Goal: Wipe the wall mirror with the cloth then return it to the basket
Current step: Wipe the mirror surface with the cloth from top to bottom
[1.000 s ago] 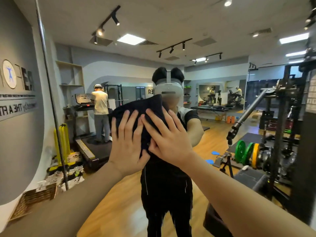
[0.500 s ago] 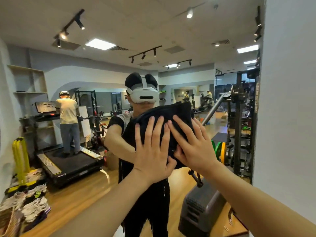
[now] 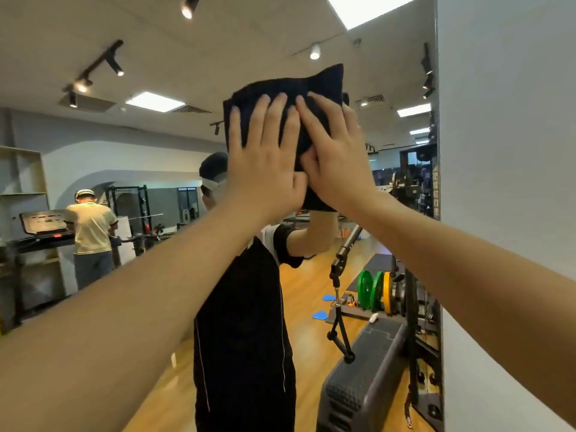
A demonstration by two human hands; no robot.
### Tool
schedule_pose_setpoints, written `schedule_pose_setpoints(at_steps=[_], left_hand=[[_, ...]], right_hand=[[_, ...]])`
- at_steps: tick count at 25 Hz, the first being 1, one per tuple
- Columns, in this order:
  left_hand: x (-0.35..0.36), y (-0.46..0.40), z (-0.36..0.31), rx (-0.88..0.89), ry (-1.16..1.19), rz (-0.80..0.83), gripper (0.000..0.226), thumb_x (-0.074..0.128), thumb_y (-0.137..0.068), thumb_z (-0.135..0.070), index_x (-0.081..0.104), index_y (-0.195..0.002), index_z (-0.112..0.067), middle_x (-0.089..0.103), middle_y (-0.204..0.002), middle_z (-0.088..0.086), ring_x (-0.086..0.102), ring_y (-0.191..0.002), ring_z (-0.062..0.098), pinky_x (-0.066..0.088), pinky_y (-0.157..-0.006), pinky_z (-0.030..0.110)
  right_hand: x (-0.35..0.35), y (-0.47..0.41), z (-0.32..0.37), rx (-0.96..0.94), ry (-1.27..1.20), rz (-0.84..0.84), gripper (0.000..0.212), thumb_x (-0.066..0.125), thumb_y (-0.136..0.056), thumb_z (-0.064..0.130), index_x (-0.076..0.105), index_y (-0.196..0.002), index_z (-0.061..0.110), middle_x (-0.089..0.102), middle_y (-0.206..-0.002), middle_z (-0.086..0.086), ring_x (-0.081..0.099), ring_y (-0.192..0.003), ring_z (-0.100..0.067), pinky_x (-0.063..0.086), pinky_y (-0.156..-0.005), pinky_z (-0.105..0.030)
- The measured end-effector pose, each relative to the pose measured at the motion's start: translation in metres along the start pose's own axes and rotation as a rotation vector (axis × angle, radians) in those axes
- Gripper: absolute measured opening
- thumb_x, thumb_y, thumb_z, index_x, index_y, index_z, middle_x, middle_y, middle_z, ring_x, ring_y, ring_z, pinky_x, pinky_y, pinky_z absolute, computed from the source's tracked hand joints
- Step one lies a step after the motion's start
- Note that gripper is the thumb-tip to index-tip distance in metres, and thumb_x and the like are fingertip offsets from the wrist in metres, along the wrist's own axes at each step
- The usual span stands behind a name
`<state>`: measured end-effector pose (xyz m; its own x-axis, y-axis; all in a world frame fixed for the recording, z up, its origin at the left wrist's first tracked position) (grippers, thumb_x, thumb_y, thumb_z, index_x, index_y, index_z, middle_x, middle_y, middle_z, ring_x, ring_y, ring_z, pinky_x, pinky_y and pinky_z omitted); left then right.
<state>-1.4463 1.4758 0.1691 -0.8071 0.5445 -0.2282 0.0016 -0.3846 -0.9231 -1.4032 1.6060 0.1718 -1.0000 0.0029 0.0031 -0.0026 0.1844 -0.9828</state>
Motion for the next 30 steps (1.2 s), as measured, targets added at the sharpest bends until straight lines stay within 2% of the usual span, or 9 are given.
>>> schedule_pose_setpoints(at_steps=[4,9,13,16,19,23,26,30], left_hand=[[-0.012,0.02,0.055,0.015,0.018,-0.064,0.075,0.041,-0.084,-0.032,0.034,-0.155,-0.006,0.032,-0.162,0.016,0.022,-0.154,0.035,0.01,-0.127,0.058],[0.003,0.092,0.033,0.025,0.047,-0.047,0.077,0.046,-0.08,-0.028,0.038,-0.152,0.0,0.034,-0.159,0.021,0.025,-0.152,0.04,0.011,-0.125,0.063],[0.026,0.114,-0.029,0.009,0.033,-0.039,0.082,0.05,-0.076,-0.028,0.038,-0.151,0.002,0.032,-0.161,0.024,0.024,-0.152,0.043,0.013,-0.122,0.068],[0.038,0.086,-0.082,-0.037,0.048,-0.055,0.079,0.051,-0.079,-0.03,0.039,-0.151,0.001,0.033,-0.161,0.023,0.026,-0.152,0.043,0.014,-0.122,0.068],[0.046,0.041,-0.124,-0.024,0.076,-0.07,0.078,0.044,-0.081,-0.034,0.038,-0.152,-0.001,0.034,-0.161,0.022,0.027,-0.152,0.043,0.014,-0.121,0.069],[0.057,0.003,-0.168,0.021,0.082,-0.061,0.078,0.041,-0.082,-0.036,0.035,-0.153,-0.003,0.033,-0.162,0.021,0.026,-0.152,0.041,0.014,-0.121,0.069],[0.065,0.005,-0.187,0.003,0.104,-0.064,0.076,0.041,-0.083,-0.034,0.037,-0.152,-0.004,0.035,-0.161,0.02,0.028,-0.152,0.041,0.014,-0.122,0.068],[0.079,0.039,-0.209,0.118,0.102,-0.041,0.078,0.042,-0.08,-0.033,0.038,-0.153,-0.003,0.035,-0.161,0.021,0.027,-0.152,0.041,0.012,-0.123,0.068]], right_hand=[[0.021,-0.006,0.06,0.059,-0.064,-0.063,0.058,0.053,-0.09,0.019,0.055,-0.148,0.011,0.05,-0.153,-0.016,0.041,-0.143,-0.042,0.038,-0.115,-0.059],[0.017,0.067,0.074,-0.021,-0.114,-0.016,0.059,0.061,-0.088,0.018,0.057,-0.146,0.01,0.051,-0.154,-0.016,0.038,-0.144,-0.039,0.038,-0.115,-0.057],[-0.005,0.105,0.019,-0.173,-0.066,0.056,0.055,0.058,-0.091,0.011,0.058,-0.146,0.01,0.052,-0.153,-0.017,0.043,-0.143,-0.041,0.04,-0.115,-0.055],[-0.022,0.104,-0.039,-0.233,-0.007,0.037,0.043,0.048,-0.104,0.015,0.055,-0.146,0.011,0.053,-0.151,-0.018,0.046,-0.139,-0.041,0.044,-0.113,-0.052],[-0.038,0.092,-0.096,-0.199,0.053,0.014,0.047,0.054,-0.099,0.006,0.056,-0.146,0.009,0.053,-0.15,-0.019,0.051,-0.134,-0.04,0.049,-0.106,-0.05],[-0.06,0.087,-0.15,-0.159,0.104,-0.006,0.057,0.056,-0.091,-0.003,0.056,-0.146,0.01,0.053,-0.15,-0.017,0.049,-0.132,-0.036,0.051,-0.104,-0.038],[-0.064,0.101,-0.164,-0.103,0.1,-0.038,0.053,0.053,-0.094,-0.003,0.058,-0.145,0.01,0.053,-0.15,-0.015,0.048,-0.133,-0.032,0.052,-0.101,-0.034],[-0.068,0.161,-0.163,0.022,0.029,-0.033,0.054,0.051,-0.094,-0.004,0.055,-0.147,0.009,0.042,-0.153,-0.01,0.045,-0.136,-0.035,0.051,-0.107,-0.038]])
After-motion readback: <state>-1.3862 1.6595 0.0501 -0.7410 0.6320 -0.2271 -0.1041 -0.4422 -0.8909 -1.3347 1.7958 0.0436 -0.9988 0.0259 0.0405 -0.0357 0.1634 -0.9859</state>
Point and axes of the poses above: each hand's wrist, its own y-axis away from the middle knuckle, its own x-axis out of the palm, z = x × y, the point moved 3 cm from there along -y, towards the middle knuckle
